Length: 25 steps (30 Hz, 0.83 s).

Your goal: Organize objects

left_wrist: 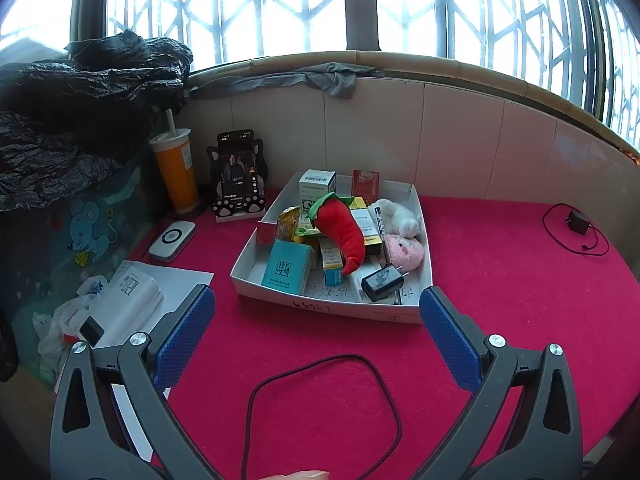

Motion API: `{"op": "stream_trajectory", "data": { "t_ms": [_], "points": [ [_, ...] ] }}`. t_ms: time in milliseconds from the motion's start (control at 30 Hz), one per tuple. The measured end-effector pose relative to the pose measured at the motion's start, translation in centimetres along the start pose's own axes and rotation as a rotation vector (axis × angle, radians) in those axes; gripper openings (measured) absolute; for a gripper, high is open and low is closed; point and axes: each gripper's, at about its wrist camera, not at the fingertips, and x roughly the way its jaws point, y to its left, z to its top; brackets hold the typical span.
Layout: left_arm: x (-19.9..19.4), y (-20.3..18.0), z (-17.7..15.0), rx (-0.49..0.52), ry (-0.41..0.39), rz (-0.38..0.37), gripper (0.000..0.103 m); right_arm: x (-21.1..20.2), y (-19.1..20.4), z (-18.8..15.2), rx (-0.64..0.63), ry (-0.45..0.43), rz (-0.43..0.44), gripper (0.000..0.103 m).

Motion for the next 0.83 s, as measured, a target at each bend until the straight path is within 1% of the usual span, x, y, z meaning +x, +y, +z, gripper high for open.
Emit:
{"op": "stream_trajectory", "data": {
  "t_ms": [833],
  "points": [
    [0.33,-0.34,-0.11,0.014,0.008,-0.01,0.103,0.73,0.31,-0.63,-0.013,0.037,0.01,0.103]
  ]
}}
